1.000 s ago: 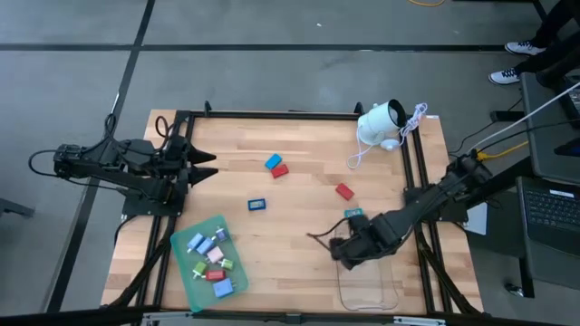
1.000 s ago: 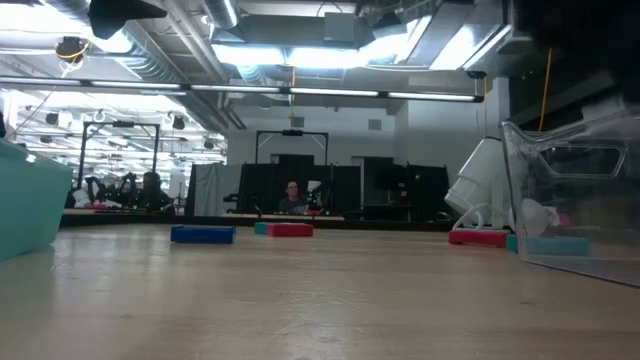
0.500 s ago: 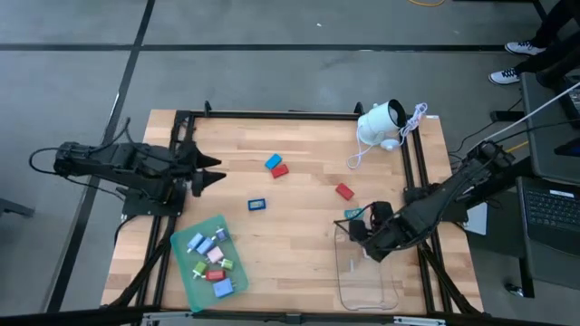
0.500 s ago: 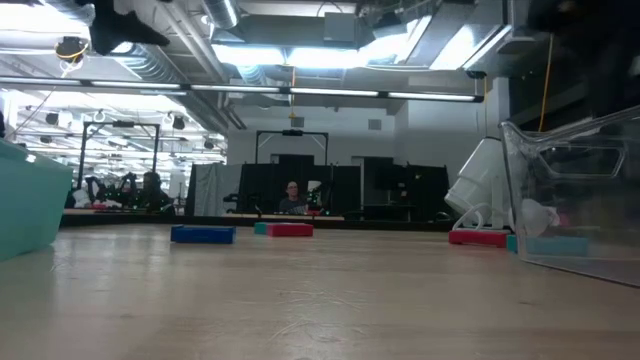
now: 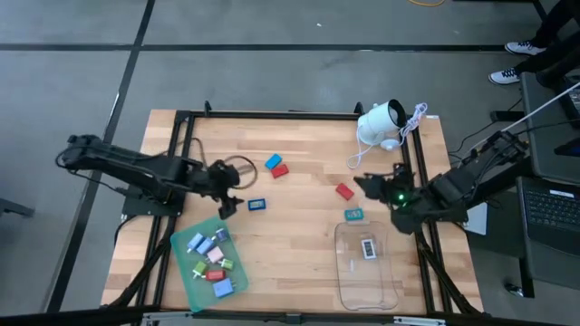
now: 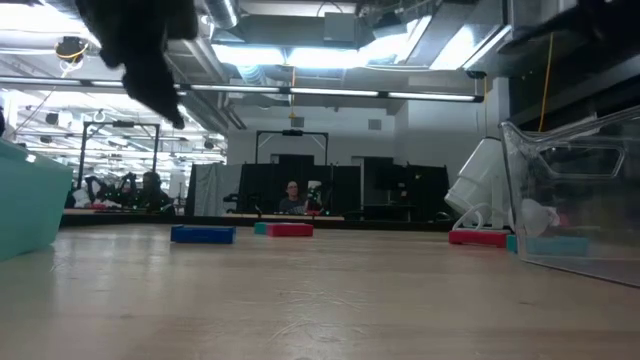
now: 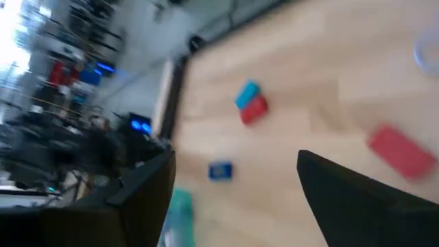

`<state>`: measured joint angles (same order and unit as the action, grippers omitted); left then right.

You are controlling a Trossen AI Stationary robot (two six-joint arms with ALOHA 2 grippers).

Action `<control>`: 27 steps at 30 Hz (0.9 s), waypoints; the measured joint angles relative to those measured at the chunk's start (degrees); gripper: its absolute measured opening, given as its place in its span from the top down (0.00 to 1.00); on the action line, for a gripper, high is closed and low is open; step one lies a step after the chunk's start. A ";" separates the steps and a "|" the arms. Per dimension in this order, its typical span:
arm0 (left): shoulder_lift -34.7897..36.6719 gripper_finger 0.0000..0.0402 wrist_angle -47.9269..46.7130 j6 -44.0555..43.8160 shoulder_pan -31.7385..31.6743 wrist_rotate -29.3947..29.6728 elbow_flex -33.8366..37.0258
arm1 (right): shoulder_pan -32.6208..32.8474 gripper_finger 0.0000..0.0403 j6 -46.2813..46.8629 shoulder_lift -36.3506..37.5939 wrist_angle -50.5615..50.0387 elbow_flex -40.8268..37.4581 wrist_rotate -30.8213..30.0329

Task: Pick & Place Office items
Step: Put the blue digital clock into the transparent bin

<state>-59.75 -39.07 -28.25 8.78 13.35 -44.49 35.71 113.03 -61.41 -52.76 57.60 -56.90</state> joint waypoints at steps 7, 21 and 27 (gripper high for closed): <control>-12.75 0.27 7.16 8.96 -0.35 -5.21 -0.02 | -3.44 0.24 -13.41 5.08 0.91 0.00 -2.85; -29.56 0.27 10.81 8.55 -2.19 -4.04 -0.02 | -5.34 0.24 -23.72 7.85 0.98 0.00 -0.49; -29.87 0.27 13.37 8.97 -4.63 -3.83 -0.02 | -5.30 0.24 -25.02 7.86 2.77 0.00 1.67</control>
<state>-89.62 -25.70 -19.28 4.15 9.52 -44.51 30.41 88.01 -53.55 -49.99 57.60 -55.23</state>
